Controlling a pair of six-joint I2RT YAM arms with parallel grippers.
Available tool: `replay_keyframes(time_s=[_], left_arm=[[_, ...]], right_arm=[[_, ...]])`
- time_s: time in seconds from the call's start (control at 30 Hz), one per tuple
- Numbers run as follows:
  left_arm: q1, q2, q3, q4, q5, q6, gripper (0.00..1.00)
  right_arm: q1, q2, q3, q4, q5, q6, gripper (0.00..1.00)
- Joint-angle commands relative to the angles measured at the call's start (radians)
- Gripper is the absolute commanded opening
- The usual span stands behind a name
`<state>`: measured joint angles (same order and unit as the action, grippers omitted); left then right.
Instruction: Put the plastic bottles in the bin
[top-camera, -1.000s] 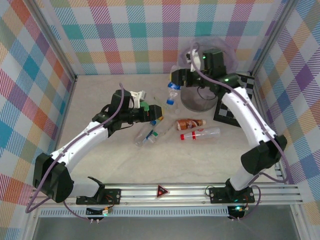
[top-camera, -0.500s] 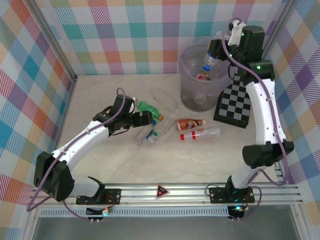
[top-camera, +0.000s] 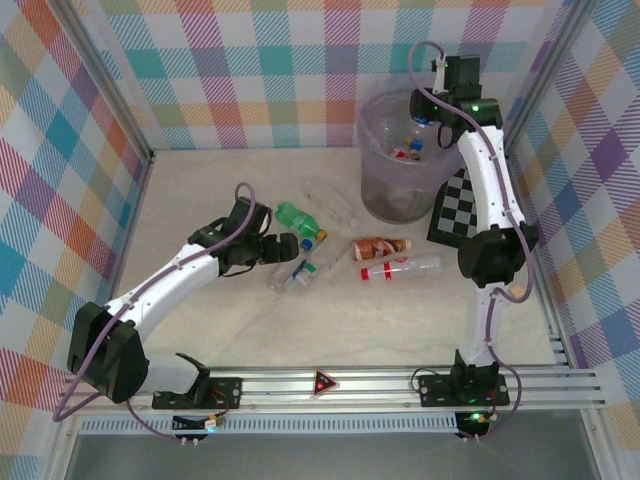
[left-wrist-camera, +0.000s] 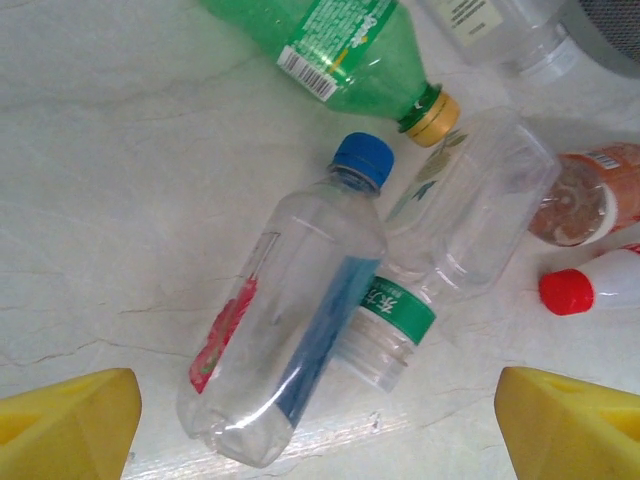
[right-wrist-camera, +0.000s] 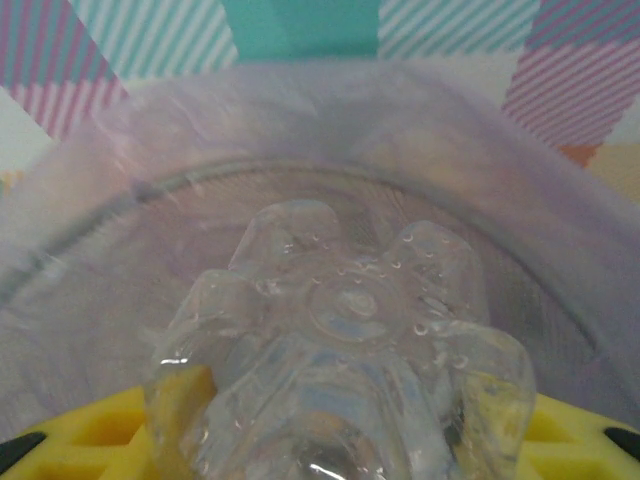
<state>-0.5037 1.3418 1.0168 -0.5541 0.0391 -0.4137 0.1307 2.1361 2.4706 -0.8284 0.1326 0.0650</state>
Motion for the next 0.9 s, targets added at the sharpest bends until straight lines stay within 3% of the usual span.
replay_keyframes(time_s=[0.0,0.4,0.87], left_arm=[[-0.009,-0.001,-0.019,-0.030,-0.026,0.028,0.91],[-0.010,0.058,-0.019,-0.030,-0.010,0.055,0.91],[-0.010,0.107,-0.036,0.001,0.009,0.065,0.90]], right_arm=[[-0.012,-0.011,0.003,-0.052,0.041,-0.040,0.54],[-0.027,0.087,-0.004,-0.182,0.010,-0.047,0.59],[-0.028,0.109,0.056,-0.217,-0.011,-0.045,0.90]])
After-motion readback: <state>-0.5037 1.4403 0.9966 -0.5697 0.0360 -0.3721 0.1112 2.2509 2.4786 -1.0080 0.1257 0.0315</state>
